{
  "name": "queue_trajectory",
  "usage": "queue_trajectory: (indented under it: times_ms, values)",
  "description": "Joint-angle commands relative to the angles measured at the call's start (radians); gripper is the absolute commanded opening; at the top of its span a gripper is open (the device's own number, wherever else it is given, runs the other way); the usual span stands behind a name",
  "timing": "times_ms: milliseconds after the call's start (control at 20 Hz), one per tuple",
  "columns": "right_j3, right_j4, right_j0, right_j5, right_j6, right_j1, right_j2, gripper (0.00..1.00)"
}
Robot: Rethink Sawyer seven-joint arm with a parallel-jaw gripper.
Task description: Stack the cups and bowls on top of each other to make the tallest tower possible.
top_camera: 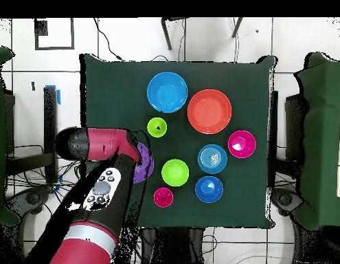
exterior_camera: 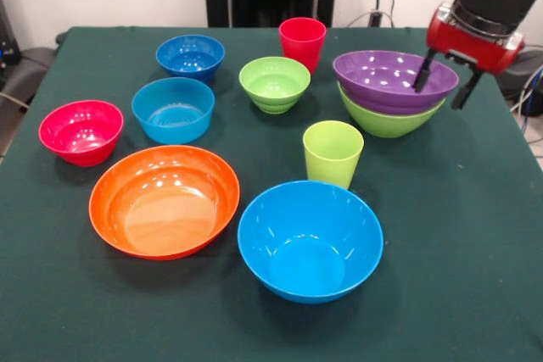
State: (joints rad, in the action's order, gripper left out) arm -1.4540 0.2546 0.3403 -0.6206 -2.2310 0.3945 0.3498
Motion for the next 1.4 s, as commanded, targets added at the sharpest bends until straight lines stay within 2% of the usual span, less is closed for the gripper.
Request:
queue_trajectory:
  times_ms: [50,500,850,1200,1400]
  values:
    - [-0.047,-0.086,-0.027,-0.101,-0.018,-0.002,-0.05,1.0]
    - [-0.173,-0.071,-0.121,-0.074,0.087,0.095,-0.177,1.0]
    - [-0.253,-0.089,-0.112,-0.017,0.049,0.134,-0.191,1.0]
    - [-0.318,-0.08,-0.173,0.067,0.084,0.162,-0.273,1.0]
    - [-0.316,-0.077,-0.189,0.056,0.074,0.17,-0.299,1.0]
